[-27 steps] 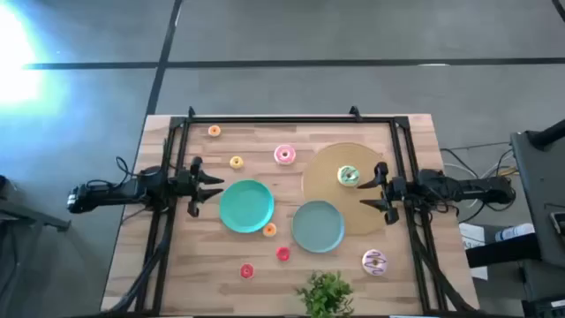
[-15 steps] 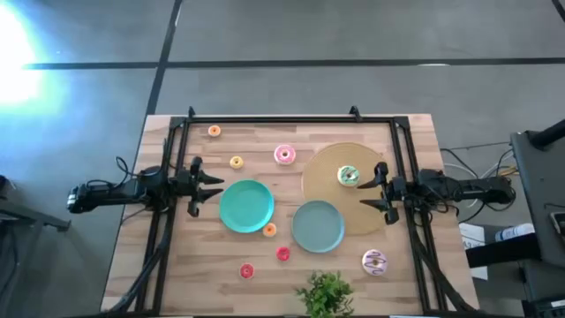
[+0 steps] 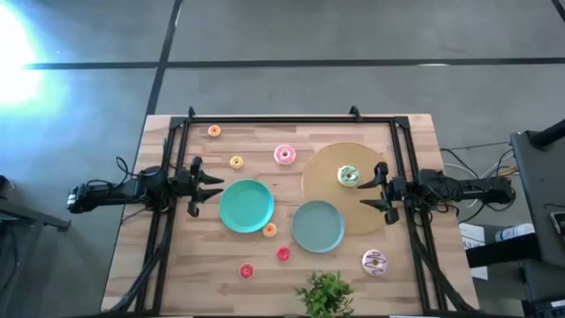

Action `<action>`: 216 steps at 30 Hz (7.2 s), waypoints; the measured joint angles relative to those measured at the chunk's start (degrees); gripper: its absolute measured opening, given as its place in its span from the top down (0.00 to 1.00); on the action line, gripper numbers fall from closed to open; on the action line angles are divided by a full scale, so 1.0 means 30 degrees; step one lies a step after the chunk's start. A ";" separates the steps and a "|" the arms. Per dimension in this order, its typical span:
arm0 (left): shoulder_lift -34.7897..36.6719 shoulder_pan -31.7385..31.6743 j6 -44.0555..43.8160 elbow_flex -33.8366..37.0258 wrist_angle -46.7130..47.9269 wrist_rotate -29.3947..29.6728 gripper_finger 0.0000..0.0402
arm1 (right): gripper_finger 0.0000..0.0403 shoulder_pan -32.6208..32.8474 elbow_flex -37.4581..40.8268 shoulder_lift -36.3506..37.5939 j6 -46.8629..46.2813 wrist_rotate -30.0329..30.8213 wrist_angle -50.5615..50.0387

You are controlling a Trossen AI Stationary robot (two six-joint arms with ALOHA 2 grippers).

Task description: Pick & Place donuts

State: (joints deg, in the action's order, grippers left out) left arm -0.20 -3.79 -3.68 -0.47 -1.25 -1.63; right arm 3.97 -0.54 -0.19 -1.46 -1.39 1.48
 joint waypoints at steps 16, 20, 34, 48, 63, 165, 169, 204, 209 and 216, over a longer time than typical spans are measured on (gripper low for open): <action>0.0002 0.0002 0.0001 0.0001 0.0000 0.0001 0.73 | 0.50 0.0003 -0.0007 0.0000 0.0001 0.0000 0.0007; 0.0000 0.0005 0.0000 0.0000 0.0000 0.0002 0.73 | 0.50 -0.0001 0.0000 0.0000 -0.0006 0.0000 -0.0001; 0.0003 0.0002 0.0004 0.0000 -0.0002 0.0004 0.73 | 0.50 0.0058 -0.0001 0.0000 -0.4989 -0.0058 0.0007; 0.0000 0.0005 0.0002 0.0004 0.0002 0.0007 0.73 | 0.50 0.0050 0.0000 0.0007 -2.0066 0.1215 0.0094; 0.0006 0.0007 0.0003 0.0005 -0.0002 0.0005 0.73 | 0.50 0.0050 -0.0015 -0.2719 -2.2535 0.2888 0.0851; -0.0002 0.0001 0.0000 0.0001 -0.0002 0.0000 0.73 | 0.59 -0.1140 -2.2433 -3.4802 -0.4484 -0.1303 -1.4774; -0.0002 0.0005 0.0000 0.0003 -0.0002 0.0005 0.73 | 0.50 -0.1142 -2.2574 -3.4392 -0.4360 -0.0799 -1.5327; -0.0133 0.0002 0.0000 0.0002 -0.0009 0.0058 0.73 | 0.41 1.0093 -1.4105 -2.6520 -1.2378 -0.3210 -1.5243; -0.0140 0.0007 0.0004 0.0000 -0.0009 0.0058 0.73 | 0.39 1.0724 -1.4105 -2.7663 -1.2400 -0.3230 -1.3855; -0.0140 0.0007 0.0000 0.0003 -0.0009 0.0058 0.73 | 0.42 1.0984 -1.4105 -2.9095 -1.2605 -0.3321 -1.3880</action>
State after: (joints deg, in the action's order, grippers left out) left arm -0.62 -3.77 -3.68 -0.46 -1.28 -1.45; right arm 36.92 -42.85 -87.47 -39.27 -11.35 -40.16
